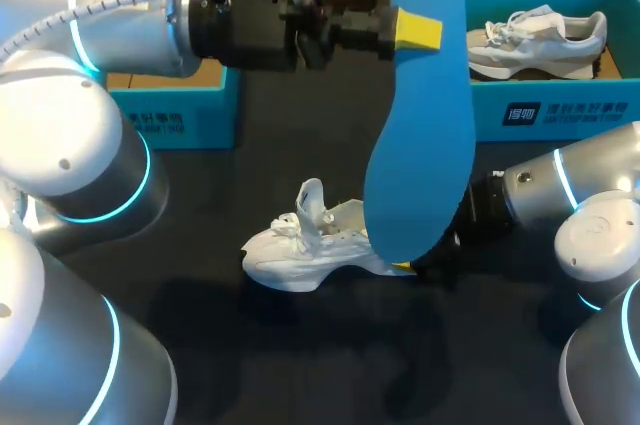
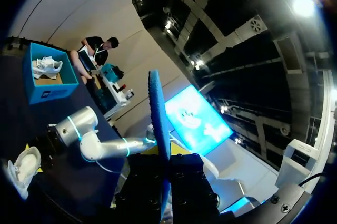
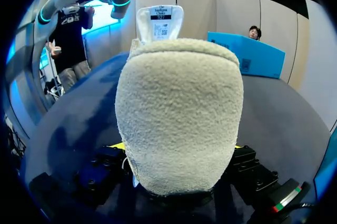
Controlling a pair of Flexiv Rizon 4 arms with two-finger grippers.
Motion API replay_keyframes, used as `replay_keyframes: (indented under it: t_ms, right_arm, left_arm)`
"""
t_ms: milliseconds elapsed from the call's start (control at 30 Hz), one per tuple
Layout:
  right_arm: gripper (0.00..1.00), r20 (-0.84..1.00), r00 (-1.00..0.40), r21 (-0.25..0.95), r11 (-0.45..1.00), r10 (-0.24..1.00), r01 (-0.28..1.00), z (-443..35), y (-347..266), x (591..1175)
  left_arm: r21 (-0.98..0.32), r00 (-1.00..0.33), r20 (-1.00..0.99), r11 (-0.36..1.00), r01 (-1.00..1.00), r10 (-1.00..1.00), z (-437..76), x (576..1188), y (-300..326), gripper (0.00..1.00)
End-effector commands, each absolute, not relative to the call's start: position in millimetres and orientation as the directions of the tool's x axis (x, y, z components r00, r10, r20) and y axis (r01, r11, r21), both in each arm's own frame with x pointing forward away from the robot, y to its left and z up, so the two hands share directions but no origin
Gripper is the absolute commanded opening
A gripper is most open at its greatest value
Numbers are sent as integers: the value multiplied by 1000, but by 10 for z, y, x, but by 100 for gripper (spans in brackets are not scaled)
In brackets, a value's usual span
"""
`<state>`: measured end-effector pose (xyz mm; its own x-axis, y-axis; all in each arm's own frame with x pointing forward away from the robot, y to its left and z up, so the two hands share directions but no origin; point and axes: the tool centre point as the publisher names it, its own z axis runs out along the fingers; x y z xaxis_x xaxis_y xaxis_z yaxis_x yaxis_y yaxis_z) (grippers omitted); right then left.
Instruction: Take the shoe out of the shoebox, open the shoe tongue, remove and reinsert the insole, then place the shoe into the shoebox
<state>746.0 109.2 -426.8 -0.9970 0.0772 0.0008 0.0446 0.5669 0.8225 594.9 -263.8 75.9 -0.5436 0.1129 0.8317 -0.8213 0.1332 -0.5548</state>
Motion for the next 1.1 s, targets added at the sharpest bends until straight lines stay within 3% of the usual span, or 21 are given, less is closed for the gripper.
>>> replay_keyframes:
  t_ms: [33,767,800,867,900,1100]
  right_arm:
    - [0,-1,-997,820,571,79,45,-4322,1124,7473]
    - [0,-1,-997,820,571,79,45,-4322,1124,7473]
    - [7,-1,-997,820,571,79,45,-4322,1124,7473]
    - [63,-1,-997,820,571,79,45,-4322,1124,7473]
    - [100,-1,-997,820,571,79,45,-4322,1124,7473]
    - [100,-2,-997,810,585,79,45,-4312,1140,7442]
  left_arm:
    - [-571,-553,817,103,-814,161,680,5869,-2560,0]
    - [-584,-566,805,66,-809,176,712,5813,-2431,0]
    - [-584,-566,805,66,-809,176,712,5813,-2431,0]
    - [-584,-566,805,66,-809,176,712,5813,-2431,0]
    - [-584,-566,805,66,-809,176,712,5813,-2431,0]
    - [-584,-566,805,66,-809,176,712,5813,-2431,0]
